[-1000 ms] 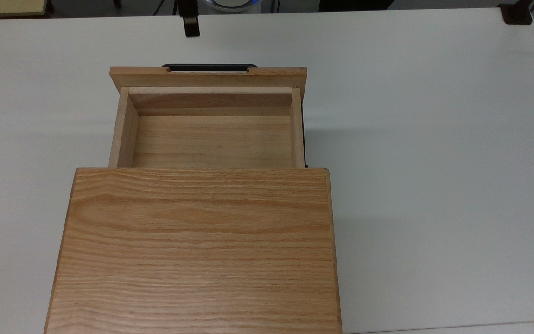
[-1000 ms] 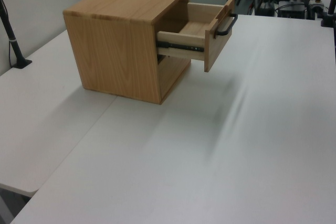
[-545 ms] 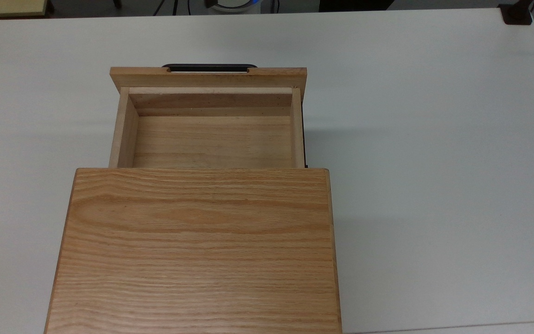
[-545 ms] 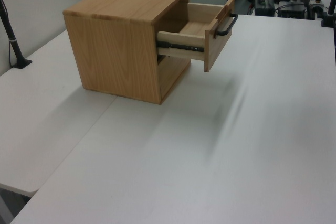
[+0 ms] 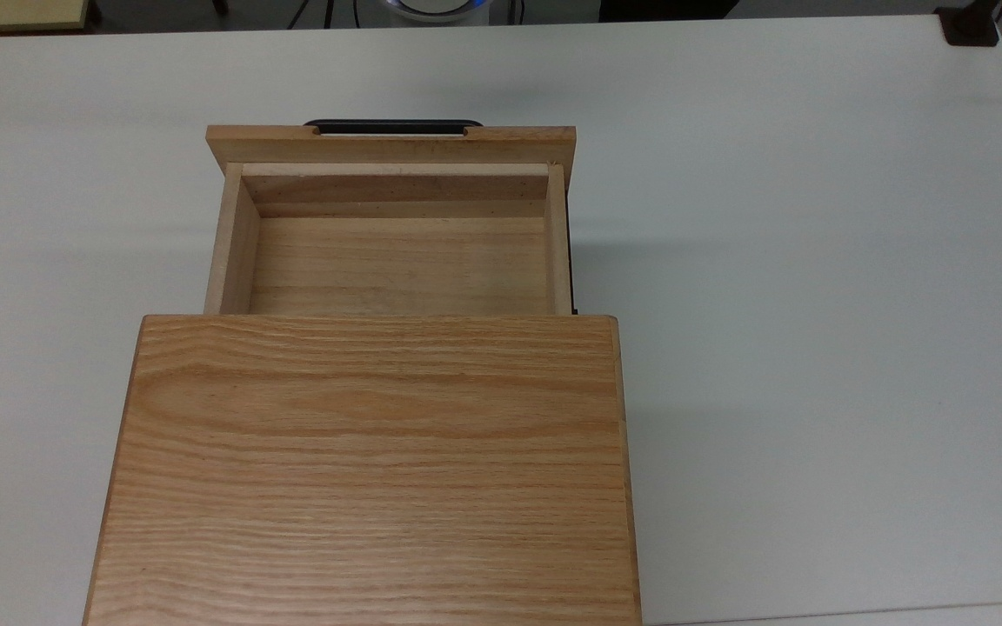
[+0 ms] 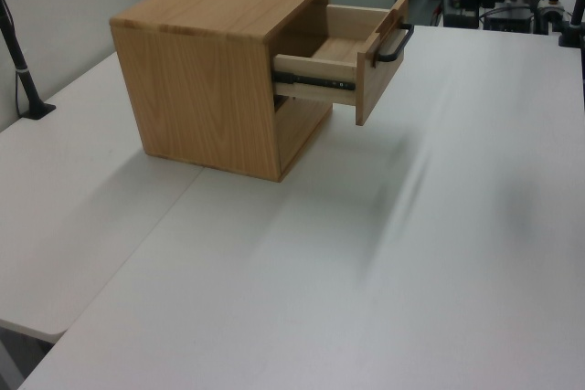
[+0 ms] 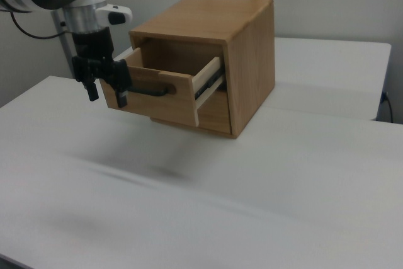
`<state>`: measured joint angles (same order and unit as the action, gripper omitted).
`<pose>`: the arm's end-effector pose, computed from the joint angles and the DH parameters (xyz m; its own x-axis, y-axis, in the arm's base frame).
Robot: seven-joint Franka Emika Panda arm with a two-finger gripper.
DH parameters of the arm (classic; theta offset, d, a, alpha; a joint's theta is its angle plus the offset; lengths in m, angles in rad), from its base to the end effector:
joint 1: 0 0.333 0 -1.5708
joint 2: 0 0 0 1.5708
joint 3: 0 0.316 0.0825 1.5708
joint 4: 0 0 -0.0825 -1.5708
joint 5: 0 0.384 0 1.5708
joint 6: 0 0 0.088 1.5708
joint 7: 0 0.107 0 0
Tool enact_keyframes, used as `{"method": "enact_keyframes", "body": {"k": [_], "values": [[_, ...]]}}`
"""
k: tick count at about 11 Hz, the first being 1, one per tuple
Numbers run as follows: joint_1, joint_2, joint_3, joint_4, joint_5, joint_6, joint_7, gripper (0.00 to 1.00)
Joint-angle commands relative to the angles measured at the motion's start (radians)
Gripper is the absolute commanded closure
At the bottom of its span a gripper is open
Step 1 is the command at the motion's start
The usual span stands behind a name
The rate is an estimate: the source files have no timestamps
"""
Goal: Open the drawer by sliding it
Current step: 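Release the handle and lift the gripper away from the drawer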
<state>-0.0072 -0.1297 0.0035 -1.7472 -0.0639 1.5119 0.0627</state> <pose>0.5046 -0.0089 0.6061 0.9924 -0.0700 -0.1011 -0.0630 -0.9955 0.0707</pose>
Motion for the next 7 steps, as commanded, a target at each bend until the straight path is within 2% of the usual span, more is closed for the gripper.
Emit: {"method": "enact_keyframes", "body": {"k": [1, 3, 5, 7], "values": [[0.006, 0.09, -0.005, 0.074, -0.007, -0.015, -0.213, 0.0], [0.009, 0.097, -0.002, 0.072, -0.005, 0.083, -0.172, 0.0], [0.028, 0.116, 0.001, 0.072, -0.004, 0.145, 0.025, 0.0], [0.03, 0.127, 0.001, 0.072, -0.004, 0.151, 0.026, 0.0]]}}
